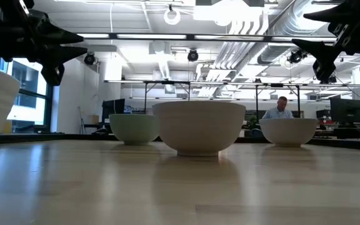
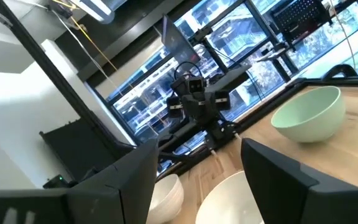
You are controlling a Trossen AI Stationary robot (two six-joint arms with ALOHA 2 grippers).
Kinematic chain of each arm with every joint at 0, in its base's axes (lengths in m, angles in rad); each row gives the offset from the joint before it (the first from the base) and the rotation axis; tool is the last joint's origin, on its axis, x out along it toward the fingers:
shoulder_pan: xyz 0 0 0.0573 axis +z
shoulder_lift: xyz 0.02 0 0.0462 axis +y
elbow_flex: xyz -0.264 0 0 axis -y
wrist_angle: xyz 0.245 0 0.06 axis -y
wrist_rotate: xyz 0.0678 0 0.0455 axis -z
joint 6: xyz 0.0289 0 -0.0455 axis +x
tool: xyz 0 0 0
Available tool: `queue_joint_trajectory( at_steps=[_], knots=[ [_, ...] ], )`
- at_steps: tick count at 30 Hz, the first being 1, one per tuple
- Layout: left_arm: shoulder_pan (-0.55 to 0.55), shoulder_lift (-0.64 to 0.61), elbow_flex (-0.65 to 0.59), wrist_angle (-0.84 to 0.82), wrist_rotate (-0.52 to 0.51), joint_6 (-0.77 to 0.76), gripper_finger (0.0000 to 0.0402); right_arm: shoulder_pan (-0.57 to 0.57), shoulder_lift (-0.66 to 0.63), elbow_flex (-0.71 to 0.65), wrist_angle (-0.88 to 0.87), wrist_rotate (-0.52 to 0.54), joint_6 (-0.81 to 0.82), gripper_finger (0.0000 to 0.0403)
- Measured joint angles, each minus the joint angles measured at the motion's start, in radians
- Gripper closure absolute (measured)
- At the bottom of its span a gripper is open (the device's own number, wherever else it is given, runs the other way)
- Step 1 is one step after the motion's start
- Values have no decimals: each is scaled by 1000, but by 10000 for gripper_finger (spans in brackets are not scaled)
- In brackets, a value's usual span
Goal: Nest bowls inside each other
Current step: Stack the top white bowl on the middle white bowl
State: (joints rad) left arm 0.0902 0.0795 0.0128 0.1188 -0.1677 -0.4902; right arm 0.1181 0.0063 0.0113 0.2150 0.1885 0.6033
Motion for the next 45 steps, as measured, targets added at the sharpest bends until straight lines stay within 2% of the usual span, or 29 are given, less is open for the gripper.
queue_joint_trajectory(
  at_steps=[3, 8, 13, 18, 22, 25, 27, 29, 33, 36, 38, 41, 45],
  knots=[
    [0, 0, 0, -2, 5, 11, 289, 0, 0, 0, -8, 11, 0, 179],
    [0, 0, 0, -2, 78, 30, 289, 0, 0, 0, -56, 12, -24, 179],
    [0, 0, 0, -2, 140, 170, 289, 0, 0, 0, -131, 20, -46, 179],
    [0, 0, 0, -8, 139, 187, 289, 0, 6, 19, -77, 72, -78, 179],
    [0, 0, 0, -56, 122, 165, 289, 0, 46, 135, -76, 93, -231, 179],
    [0, 0, 0, -92, 106, 153, 289, 0, 103, 257, -148, 96, -364, 179],
    [0, 0, 0, -98, 88, 150, 289, 0, 150, 351, -252, 147, -415, 179],
    [0, 0, 0, -98, 74, 123, 289, 0, 200, 446, -384, 257, -413, 179],
    [0, 0, 0, -98, 67, 100, 289, -1, 302, 634, -628, 480, -317, 179],
    [0, 0, 0, -97, 65, 99, 289, -7, 383, 782, -850, 650, -117, 179],
    [0, 0, 0, -94, 53, 98, 289, -27, 434, 884, -1012, 716, 42, 179],
    [0, 0, 0, -92, 36, 97, 289, -69, 505, 1019, -1212, 724, 214, 179],
    [0, 0, 0, -89, 22, 97, 289, -134, 604, 1151, -1399, 684, 354, 179]
  ],
)
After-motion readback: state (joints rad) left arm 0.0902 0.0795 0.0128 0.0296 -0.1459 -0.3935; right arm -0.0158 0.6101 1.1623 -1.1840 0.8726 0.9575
